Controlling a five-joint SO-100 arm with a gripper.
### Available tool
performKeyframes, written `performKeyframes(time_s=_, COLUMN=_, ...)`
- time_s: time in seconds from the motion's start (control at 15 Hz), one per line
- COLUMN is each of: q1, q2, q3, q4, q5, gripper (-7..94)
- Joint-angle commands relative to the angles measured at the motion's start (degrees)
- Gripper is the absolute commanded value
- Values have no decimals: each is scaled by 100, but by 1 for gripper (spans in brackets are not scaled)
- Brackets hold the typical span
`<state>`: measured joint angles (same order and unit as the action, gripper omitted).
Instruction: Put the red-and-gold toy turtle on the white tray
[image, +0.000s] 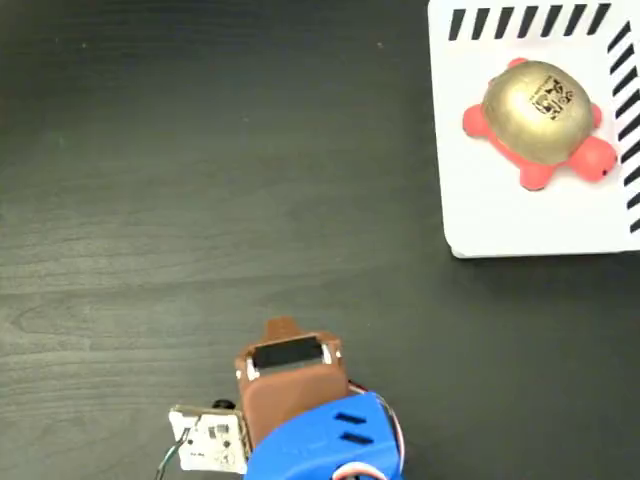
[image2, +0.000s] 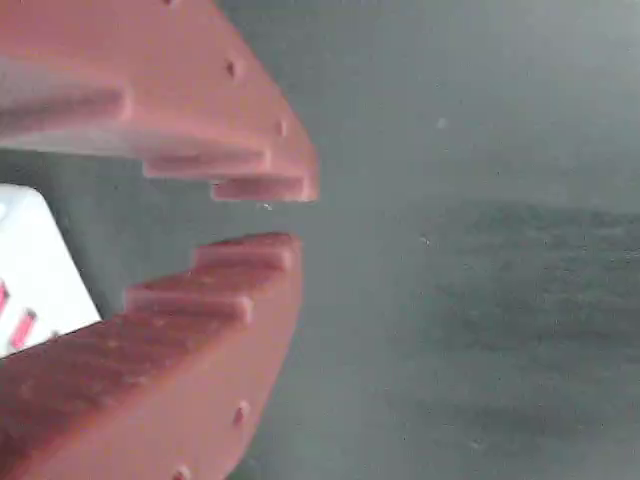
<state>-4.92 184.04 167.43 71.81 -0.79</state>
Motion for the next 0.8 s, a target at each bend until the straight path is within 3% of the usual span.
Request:
performKeyframes(time_s=0.0, q1=18, q2=229, q3=-18, q4=114, q5=44, gripper=0)
performKeyframes(time_s=0.73, q1=97, q2=229, q3=-18, q4=114, q5=88, gripper=0)
